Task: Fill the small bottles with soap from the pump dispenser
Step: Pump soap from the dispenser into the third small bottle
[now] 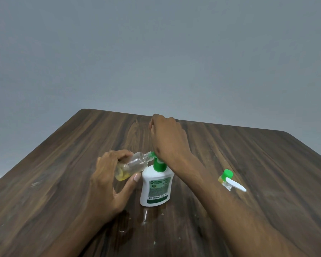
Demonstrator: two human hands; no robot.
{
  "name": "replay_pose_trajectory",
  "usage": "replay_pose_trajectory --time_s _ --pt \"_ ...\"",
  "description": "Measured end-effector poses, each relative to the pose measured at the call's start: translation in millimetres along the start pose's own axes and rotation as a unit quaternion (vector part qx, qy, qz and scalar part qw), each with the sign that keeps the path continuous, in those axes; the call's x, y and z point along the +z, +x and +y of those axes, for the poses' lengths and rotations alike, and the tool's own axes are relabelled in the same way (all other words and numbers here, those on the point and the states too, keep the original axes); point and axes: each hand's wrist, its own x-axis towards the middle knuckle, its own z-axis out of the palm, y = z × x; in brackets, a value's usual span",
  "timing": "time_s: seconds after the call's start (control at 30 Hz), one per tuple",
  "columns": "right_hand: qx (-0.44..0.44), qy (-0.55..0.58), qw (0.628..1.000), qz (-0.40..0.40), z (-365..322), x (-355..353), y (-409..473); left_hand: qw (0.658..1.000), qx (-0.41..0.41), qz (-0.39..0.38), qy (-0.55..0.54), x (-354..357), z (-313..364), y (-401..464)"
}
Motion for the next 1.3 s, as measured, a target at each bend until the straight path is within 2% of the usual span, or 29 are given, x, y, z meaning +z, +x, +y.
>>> replay_pose_trajectory --time_s 0.67,1.3 --pt "0.025 0.017 1.000 0.000 1.8 5.7 -1.2 1.000 -0.007 -0.005 0.002 1.3 -3.5 -0.7" --pt "0.014 -0.005 1.000 0.004 0.8 2.8 0.6 1.000 -0.009 0.002 0.005 -2.0 3.9 0.7"
